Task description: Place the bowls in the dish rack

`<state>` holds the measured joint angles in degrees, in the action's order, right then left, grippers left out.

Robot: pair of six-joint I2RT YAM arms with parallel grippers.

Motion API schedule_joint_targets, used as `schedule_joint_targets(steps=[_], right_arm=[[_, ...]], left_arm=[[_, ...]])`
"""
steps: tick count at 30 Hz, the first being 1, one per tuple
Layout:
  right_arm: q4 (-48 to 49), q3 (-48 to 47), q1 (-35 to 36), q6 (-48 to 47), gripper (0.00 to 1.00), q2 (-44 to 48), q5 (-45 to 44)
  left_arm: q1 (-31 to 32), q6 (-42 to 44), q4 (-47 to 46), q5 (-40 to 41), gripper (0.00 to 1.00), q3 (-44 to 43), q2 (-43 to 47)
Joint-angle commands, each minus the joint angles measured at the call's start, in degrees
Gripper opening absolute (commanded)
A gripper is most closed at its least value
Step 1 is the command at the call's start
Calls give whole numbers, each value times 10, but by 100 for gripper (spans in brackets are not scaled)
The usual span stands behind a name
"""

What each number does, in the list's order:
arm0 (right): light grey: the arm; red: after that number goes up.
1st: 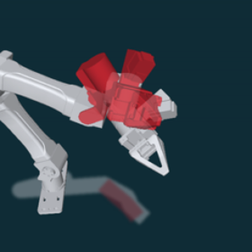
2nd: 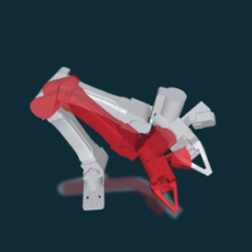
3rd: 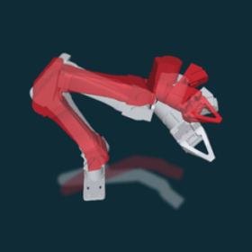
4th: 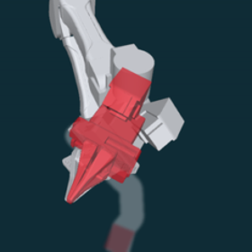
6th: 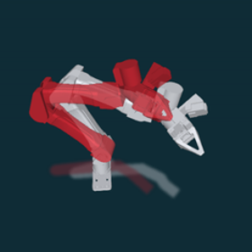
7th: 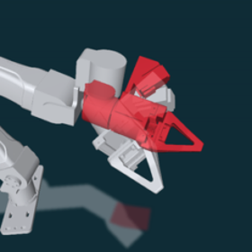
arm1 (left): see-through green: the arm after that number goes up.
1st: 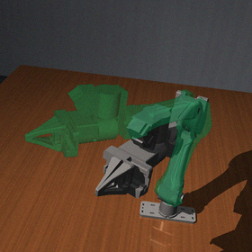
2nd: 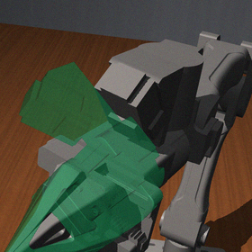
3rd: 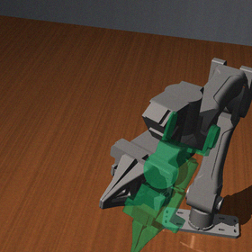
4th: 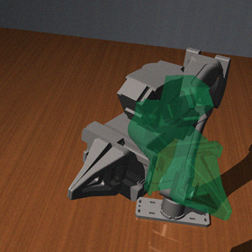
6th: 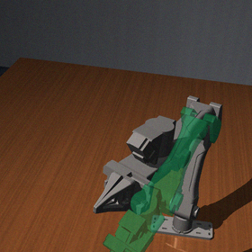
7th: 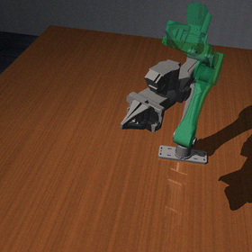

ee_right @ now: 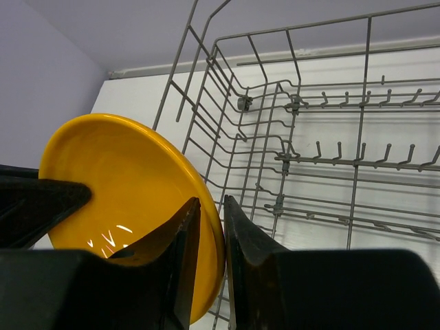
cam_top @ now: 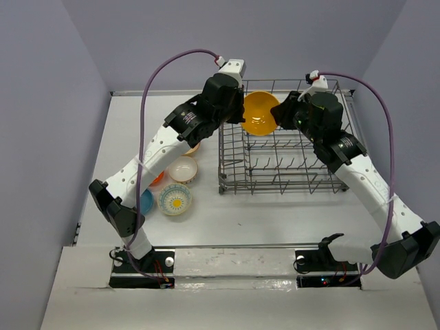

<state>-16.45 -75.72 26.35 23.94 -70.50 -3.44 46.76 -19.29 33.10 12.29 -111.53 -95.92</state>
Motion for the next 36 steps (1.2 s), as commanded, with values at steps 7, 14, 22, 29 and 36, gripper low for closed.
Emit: schedule_joint_targets(steps=[7, 14, 22, 29, 36], right_arm=[[20, -15, 6, -7, 25, -10, -7], [26, -12, 6, -5, 5, -11, -16], [27, -16, 6, -2, 1, -13, -31], [21, -23, 6, -13, 1, -4, -96], [-23, -61, 6, -53, 1, -23, -269]], left_arm=[[7, 6, -33, -24, 0, -40, -4], [8, 9, -31, -28, 3, -42, -5], [8, 27, -48, -30, 29, -27, 8], [8, 40, -38, -18, 68, -45, 21], [7, 67, -31, 36, 81, -2, 116]])
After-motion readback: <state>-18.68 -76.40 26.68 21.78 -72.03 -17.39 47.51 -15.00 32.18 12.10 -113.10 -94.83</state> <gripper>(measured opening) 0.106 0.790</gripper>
